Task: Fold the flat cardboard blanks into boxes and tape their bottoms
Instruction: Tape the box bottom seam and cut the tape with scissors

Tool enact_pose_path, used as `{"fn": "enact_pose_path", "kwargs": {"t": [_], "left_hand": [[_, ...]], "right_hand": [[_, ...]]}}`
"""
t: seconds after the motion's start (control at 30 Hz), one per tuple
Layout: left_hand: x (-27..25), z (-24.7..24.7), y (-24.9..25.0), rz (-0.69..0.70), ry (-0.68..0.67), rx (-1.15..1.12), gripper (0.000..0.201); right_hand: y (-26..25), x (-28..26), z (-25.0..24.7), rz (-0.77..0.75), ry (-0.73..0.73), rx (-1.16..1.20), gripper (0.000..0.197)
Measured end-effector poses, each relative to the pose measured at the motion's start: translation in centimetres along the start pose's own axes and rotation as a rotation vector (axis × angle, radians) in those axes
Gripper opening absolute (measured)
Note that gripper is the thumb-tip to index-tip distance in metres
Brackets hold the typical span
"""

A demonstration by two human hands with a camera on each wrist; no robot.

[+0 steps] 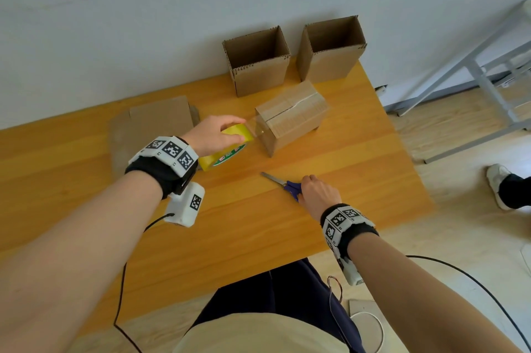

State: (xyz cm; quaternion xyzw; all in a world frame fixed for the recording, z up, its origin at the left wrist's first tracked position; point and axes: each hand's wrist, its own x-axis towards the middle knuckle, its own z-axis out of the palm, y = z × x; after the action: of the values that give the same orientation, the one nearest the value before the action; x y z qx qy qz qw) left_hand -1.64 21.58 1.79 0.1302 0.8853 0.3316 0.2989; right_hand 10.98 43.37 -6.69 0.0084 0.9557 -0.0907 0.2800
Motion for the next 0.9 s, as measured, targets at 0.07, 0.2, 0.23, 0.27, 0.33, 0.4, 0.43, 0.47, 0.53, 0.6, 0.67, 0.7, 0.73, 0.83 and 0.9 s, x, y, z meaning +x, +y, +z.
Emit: {"fn": "enact_pose_path", "kwargs": {"t": [0.07,0.2,0.23,0.27,0.33,0.4,0.43,0.47,0.53,0.6,0.67,0.7,0.73,0.83,0.9], "left_hand": [[0.0,0.0,0.0,0.001,-0.01,0.013,0.046],[0.2,0.0,-0.1,-0.019,-0.045,0.013,0.04],[0.2,0.0,-0.2,-0.027,-0.051,0.005,0.039],[0.2,0.0,-0.1,-0.035,-0.054,-0.006,0.038],[0.2,0.1,0.0,-0.045,-0.052,-0.024,0.038],[0.2,0.1,0.1,-0.05,-0.046,-0.039,0.038],[0.1,0.1,0.2,-0.047,-0.041,-0.044,0.039],[0.1,0.1,0.2,-0.039,-0.037,-0.044,0.038],[0.0,0.0,0.2,-0.029,-0.032,-0.051,0.036],[-0.2,0.0,0.2,-0.027,-0.032,-0.056,0.036],[-0.3,-0.1,0.2,-0.03,-0.029,-0.052,0.037],[-0.3,-0.1,0.2,-0.023,-0.023,-0.053,0.037],[-0.3,-0.2,0.2,-0.019,-0.02,-0.054,0.036],[-0.4,-0.3,0.1,-0.025,-0.015,-0.056,0.037],[-0.4,-0.4,-0.1,-0.028,-0.023,-0.046,0.037]], "right_hand": [[0.1,-0.1,-0.6,0.016,-0.032,0.064,0.026],[0.8,-0.4,-1.4,0.023,-0.13,0.54,0.018],[0.9,-0.6,-1.7,0.035,-0.156,0.675,0.019],[0.9,-0.9,-2.0,0.044,-0.18,0.791,0.02],[0.9,-1.4,-2.9,0.046,-0.219,0.964,0.021],[0.9,-1.8,-3.7,0.059,-0.262,1.102,0.016],[0.9,-1.9,-4.1,0.061,-0.284,1.151,0.013],[0.9,-2.0,-4.4,0.055,-0.298,1.185,0.014],[0.6,-2.0,-4.9,0.043,-0.304,1.237,0.022],[0.3,-1.8,-5.4,0.04,-0.295,1.282,0.034],[0.0,-1.6,-6.0,0.038,-0.283,1.299,0.047],[-0.1,-1.5,-6.3,0.034,-0.283,1.297,0.052],[-0.3,-1.4,-6.6,0.028,-0.285,1.291,0.056],[-0.5,-0.9,-7.0,0.012,-0.293,1.274,0.063],[-0.8,-0.6,-7.2,0.006,-0.293,1.269,0.065]]}}
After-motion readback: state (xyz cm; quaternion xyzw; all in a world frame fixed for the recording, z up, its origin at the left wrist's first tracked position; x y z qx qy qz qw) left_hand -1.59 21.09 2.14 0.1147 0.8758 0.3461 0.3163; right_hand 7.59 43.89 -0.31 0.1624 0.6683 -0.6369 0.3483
